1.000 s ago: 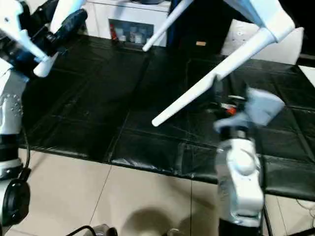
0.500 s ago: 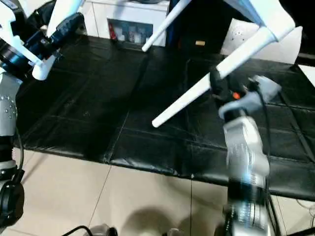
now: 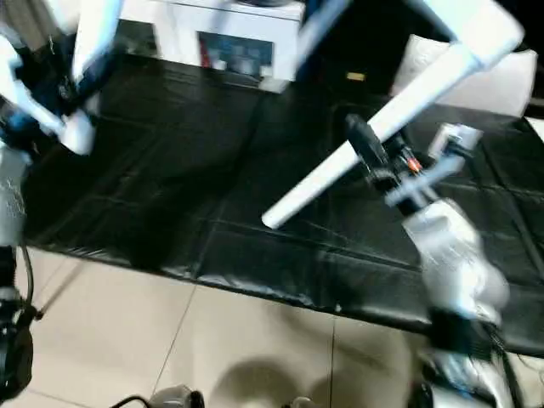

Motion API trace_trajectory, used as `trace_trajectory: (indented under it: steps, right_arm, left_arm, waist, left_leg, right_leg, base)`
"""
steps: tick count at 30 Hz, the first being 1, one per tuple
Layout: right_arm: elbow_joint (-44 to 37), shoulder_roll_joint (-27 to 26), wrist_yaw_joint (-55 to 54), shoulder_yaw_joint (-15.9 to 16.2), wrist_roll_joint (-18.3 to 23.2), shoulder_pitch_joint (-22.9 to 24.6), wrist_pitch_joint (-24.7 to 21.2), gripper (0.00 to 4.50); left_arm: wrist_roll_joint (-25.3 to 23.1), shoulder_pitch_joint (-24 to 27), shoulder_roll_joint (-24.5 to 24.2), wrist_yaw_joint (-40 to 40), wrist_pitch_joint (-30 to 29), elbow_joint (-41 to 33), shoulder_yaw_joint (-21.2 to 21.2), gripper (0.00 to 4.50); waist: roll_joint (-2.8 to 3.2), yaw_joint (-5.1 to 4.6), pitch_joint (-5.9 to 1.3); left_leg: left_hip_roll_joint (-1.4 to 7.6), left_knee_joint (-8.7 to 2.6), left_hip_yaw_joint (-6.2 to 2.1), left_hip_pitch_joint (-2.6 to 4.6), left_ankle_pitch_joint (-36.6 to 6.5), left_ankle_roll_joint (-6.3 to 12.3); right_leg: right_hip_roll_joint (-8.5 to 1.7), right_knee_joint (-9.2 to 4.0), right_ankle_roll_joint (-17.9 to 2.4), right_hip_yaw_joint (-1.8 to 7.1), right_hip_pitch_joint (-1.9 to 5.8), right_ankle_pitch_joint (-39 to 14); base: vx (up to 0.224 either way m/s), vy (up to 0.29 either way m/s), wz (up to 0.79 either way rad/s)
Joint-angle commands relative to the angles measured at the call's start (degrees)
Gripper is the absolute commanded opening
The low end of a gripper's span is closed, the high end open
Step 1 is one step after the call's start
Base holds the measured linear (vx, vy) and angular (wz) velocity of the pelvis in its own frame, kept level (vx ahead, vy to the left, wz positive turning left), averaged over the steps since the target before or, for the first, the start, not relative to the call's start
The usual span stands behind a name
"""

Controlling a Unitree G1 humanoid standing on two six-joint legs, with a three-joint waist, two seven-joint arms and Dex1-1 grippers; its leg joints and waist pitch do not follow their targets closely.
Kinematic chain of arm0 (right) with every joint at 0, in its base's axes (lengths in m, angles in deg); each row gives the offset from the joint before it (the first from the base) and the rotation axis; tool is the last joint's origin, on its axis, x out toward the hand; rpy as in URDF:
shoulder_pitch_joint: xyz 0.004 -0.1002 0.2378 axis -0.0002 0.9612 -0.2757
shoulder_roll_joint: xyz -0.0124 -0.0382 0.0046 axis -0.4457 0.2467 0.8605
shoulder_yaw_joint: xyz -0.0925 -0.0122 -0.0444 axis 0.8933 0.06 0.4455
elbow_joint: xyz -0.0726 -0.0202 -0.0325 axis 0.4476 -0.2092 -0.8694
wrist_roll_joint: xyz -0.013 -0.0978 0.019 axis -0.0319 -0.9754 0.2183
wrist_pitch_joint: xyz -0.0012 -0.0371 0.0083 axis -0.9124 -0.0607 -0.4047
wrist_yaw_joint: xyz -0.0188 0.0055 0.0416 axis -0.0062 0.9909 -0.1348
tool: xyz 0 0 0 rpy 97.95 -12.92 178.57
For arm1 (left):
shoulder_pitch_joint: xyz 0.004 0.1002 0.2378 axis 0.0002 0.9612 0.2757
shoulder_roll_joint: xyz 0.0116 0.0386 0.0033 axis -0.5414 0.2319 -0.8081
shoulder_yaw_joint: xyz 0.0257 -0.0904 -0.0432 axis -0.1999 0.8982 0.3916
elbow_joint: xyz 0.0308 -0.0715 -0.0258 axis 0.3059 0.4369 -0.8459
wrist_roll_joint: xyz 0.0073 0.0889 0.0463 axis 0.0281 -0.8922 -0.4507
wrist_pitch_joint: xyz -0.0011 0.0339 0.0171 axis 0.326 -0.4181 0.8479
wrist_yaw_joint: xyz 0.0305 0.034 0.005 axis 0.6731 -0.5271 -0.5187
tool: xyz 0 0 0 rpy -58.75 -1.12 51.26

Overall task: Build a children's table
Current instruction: Flip table

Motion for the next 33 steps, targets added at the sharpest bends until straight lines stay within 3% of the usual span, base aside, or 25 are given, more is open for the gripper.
trace_trajectory:
  steps: [1, 2, 4, 5, 6, 7, 8, 9, 10, 12, 18, 20, 21, 24, 25, 27, 28, 29, 30, 31, 32, 33]
  right_arm:
    - [-5.72, 0.48, 2.30, 3.47, 1.45, 0.30, -1.67, 4.50]
    - [-10.29, 0.86, 1.73, 4.76, 0.12, 2.50, -2.15, 4.50]
    - [-11.95, 0.72, 1.19, 5.57, -0.45, 3.34, -2.22, 4.50]
    - [-12.98, 0.52, 0.79, 6.11, -0.77, 3.89, -2.32, 4.50]
    - [-14.68, 0.18, 0.02, 6.70, -0.97, 4.82, -2.92, 4.50]
    - [-14.91, 0.16, -0.10, 6.79, -0.98, 4.95, -3.01, 4.50]
    - [-16.22, -0.48, -0.99, 8.28, -2.12, 6.09, -2.73, 4.50]
    - [-16.44, -0.81, -1.43, 8.90, -2.65, 6.44, -2.45, 4.50]
    - [-16.46, -1.28, -1.97, 9.65, -3.49, 6.75, -2.03, 4.50]
    - [-16.81, -1.61, -2.43, 10.99, -5.07, 7.48, -1.50, 4.50]
    - [-15.24, -2.39, -4.12, 13.13, -10.27, 9.63, 1.14, 4.50]
    - [-11.66, -2.73, -4.23, 12.92, -13.66, 11.93, 5.32, 4.50]
    - [-10.93, -2.86, -4.06, 12.86, -14.26, 12.61, 6.39, 4.50]
    - [-9.82, -3.02, -2.89, 12.92, -15.60, 15.42, 9.73, 4.50]
    - [-9.51, -3.08, -2.66, 12.84, -16.24, 16.53, 11.09, 4.50]
    - [-9.69, -3.35, -2.17, 12.42, -16.55, 18.96, 12.49, 4.50]
    - [-11.39, -3.59, -1.93, 12.14, -17.07, 22.30, 13.85, 4.50]
    - [-12.69, -3.67, -1.84, 11.93, -17.23, 24.21, 14.41, 4.50]
    - [-12.77, -3.68, -1.83, 11.92, -17.24, 24.33, 14.44, 4.50]
    - [-14.63, -4.03, -2.14, 11.72, -17.44, 26.45, 15.24, 4.50]
    - [-18.17, -4.93, -2.94, 11.10, -16.86, 29.62, 15.91, 4.50]
    - [-18.42, -4.99, -3.01, 11.07, -16.84, 29.84, 15.99, 4.50]
  left_arm:
    - [-2.65, 1.49, 2.55, -0.46, -0.12, 5.32, -4.67, 1.72]
    - [-4.95, 1.00, 3.86, -2.38, 2.67, 10.76, -6.25, 1.70]
    - [-6.12, 0.53, 4.25, -3.67, 3.83, 12.94, -6.81, 1.65]
    - [-6.88, 0.15, 4.48, -4.54, 4.56, 14.38, -7.14, 1.65]
    - [-7.80, -0.51, 4.69, -5.30, 5.73, 16.69, -7.56, 1.64]
    - [-7.93, -0.61, 4.72, -5.42, 5.90, 17.01, -7.61, 1.64]
    - [-9.24, -1.61, 4.93, -7.61, 7.15, 19.91, -7.81, 1.63]
    - [-9.66, -2.05, 4.99, -8.59, 7.56, 21.06, -7.67, 1.63]
    - [-10.38, -2.49, 4.89, -9.93, 8.09, 22.30, -7.59, 1.63]
    - [-11.36, -3.29, 4.55, -11.10, 9.94, 24.61, -7.46, 1.63]
    - [-12.47, -2.43, 2.35, -13.67, 11.93, 25.50, -7.23, 1.63]
    - [-8.57, 1.62, 2.40, -10.56, 11.08, 19.93, -4.97, 1.63]
    - [-7.79, 2.63, 2.33, -10.15, 10.94, 18.60, -4.49, 1.98]
    - [-4.35, 7.02, 2.19, -8.44, 9.83, 12.46, -2.65, 2.33]
    - [-2.93, 9.03, 2.23, -7.45, 9.02, 9.53, -2.22, 2.33]
    - [-0.57, 13.20, 2.24, -6.32, 7.41, 3.65, -1.76, 2.40]
    - [1.65, 18.00, 2.25, -5.68, 6.15, -2.61, -1.53, 2.46]
    - [2.48, 20.55, 2.25, -5.72, 5.54, -5.79, -1.36, 2.66]
    - [2.53, 20.71, 2.25, -5.73, 5.50, -5.98, -1.35, 2.74]
    - [3.42, 23.42, 2.26, -6.16, 5.33, -8.72, -0.89, 2.78]
    - [5.19, 27.50, 2.64, -6.70, 5.21, -12.55, 0.19, 2.81]
    - [5.32, 27.80, 2.67, -6.72, 5.19, -12.84, 0.26, 2.88]
  waist:
    - [0.06, -0.04, -4.10]
    - [-0.24, 0.02, -4.11]
    - [0.13, 0.16, -4.12]
    - [0.01, 0.17, -4.18]
    - [0.27, 0.30, -4.29]
    - [0.15, 0.45, -4.37]
    - [1.02, 0.66, -4.55]
    - [0.73, 0.46, -4.31]
    - [0.83, 0.52, -4.30]
    - [0.69, 0.44, -4.39]
    - [0.67, 0.06, -4.59]
    - [1.14, 0.05, -4.61]
    - [1.01, 0.04, -4.65]
    - [1.52, -0.09, -4.61]
    - [1.40, -0.19, -4.62]
    - [1.53, -0.50, -4.28]
    - [2.31, -0.38, -4.22]
    - [1.85, -0.46, -3.77]
    - [1.78, -0.49, -3.91]
    - [2.29, -0.41, -3.79]
    - [2.23, -0.42, -3.54]
    - [2.13, -0.41, -3.51]
  left_leg:
    - [3.30, -3.82, -1.37, 2.49, -11.84, 0.05]
    - [3.31, -3.94, -1.52, 2.58, -13.32, -0.79]
    - [3.38, -4.15, -1.71, 2.77, -15.02, -1.84]
    - [3.39, -4.28, -1.85, 2.57, -15.05, -2.08]
    - [3.51, -4.38, -1.91, 2.78, -15.49, -2.53]
    - [3.62, -4.49, -2.06, 2.81, -15.80, -2.85]
    - [3.79, -4.55, -2.33, 2.87, -15.91, -3.34]
    - [3.74, -4.79, -2.16, 3.12, -17.66, -3.88]
    - [3.71, -4.79, -2.25, 3.23, -19.08, -4.25]
    - [3.67, -4.95, -2.48, 2.83, -19.12, -4.47]
    - [3.63, -4.71, -2.35, 2.42, -15.63, -3.48]
    - [3.55, -4.70, -2.32, 2.40, -15.37, -3.34]
    - [3.84, -4.79, -2.46, 2.34, -15.52, -3.56]
    - [3.74, -4.81, -2.34, 2.29, -16.48, -3.19]
    - [3.98, -4.92, -2.34, 2.25, -16.87, -3.11]
    - [3.85, -5.05, -2.24, 2.20, -18.18, -2.52]
    - [3.81, -5.09, -2.39, 2.29, -19.40, -2.65]
    - [4.11, -5.40, -2.33, 2.22, -21.79, -2.72]
    - [4.07, -5.36, -2.37, 2.35, -22.01, -2.65]
    - [3.87, -5.30, -2.31, 2.61, -22.94, -2.50]
    - [3.94, -5.46, -2.42, 2.43, -24.27, -2.47]
    - [4.05, -5.55, -2.50, 2.45, -24.75, -2.57]
  right_leg:
    - [-4.60, -5.54, -9.05, 2.57, 1.71, -13.26]
    - [-4.68, -5.81, -8.35, 2.60, 1.73, -15.27]
    - [-4.78, -5.92, -7.43, 2.73, 1.50, -16.51]
    - [-4.82, -5.92, -7.23, 2.66, 1.68, -16.48]
    - [-4.86, -5.94, -7.21, 2.65, 1.40, -15.69]
    - [-4.98, -5.78, -7.67, 2.61, 1.44, -14.53]
    - [-5.13, -5.58, -8.06, 2.59, 1.44, -13.52]
    - [-4.71, -5.76, -8.24, 2.45, 1.06, -12.55]
    - [-4.98, -5.78, -8.70, 2.49, 1.14, -12.16]
    - [-5.32, -5.76, -8.63, 2.40, 1.71, -12.60]
    - [-5.27, -5.19, -9.84, 2.43, 1.98, -6.34]
    - [-5.17, -5.05, -10.89, 2.35, 2.05, -4.72]
    - [-5.51, -4.88, -11.48, 2.31, 2.22, -4.34]
    - [-5.08, -4.84, -12.58, 2.24, 2.20, -2.96]
    - [-5.25, -4.77, -12.81, 2.27, 2.35, -2.56]
    - [-5.07, -5.15, -12.58, 2.32, 2.17, -4.46]
    - [-5.17, -5.20, -12.44, 2.36, 2.17, -6.53]
    - [-5.19, -5.70, -12.05, 2.49, 1.97, -9.05]
    - [-5.18, -5.76, -11.79, 2.49, 2.07, -9.70]
    - [-5.05, -6.06, -11.36, 2.56, 1.75, -12.04]
    - [-5.21, -6.52, -10.41, 2.68, 1.76, -14.91]
    - [-5.26, -6.61, -9.95, 2.68, 1.71, -16.13]
  base:
    - [0.000, 0.000, 0.00]
    - [0.000, 0.000, 0.00]
    - [0.000, 0.000, 0.00]
    - [0.000, 0.000, 0.00]
    - [0.000, 0.000, 0.00]
    - [0.000, 0.000, 0.00]
    - [0.000, 0.000, 0.00]
    - [0.000, 0.000, 0.00]
    - [0.000, 0.000, 0.00]
    - [0.000, 0.000, 0.00]
    - [0.000, 0.000, 0.00]
    - [0.000, 0.000, 0.00]
    - [0.000, 0.000, 0.00]
    - [0.000, 0.000, 0.00]
    - [0.000, 0.000, 0.00]
    - [0.000, 0.000, 0.00]
    - [0.000, 0.000, 0.00]
    - [0.000, 0.000, 0.00]
    - [0.000, 0.000, 0.00]
    - [0.000, 0.000, 0.00]
    - [0.000, 0.000, 0.00]
    - [0.000, 0.000, 0.00]
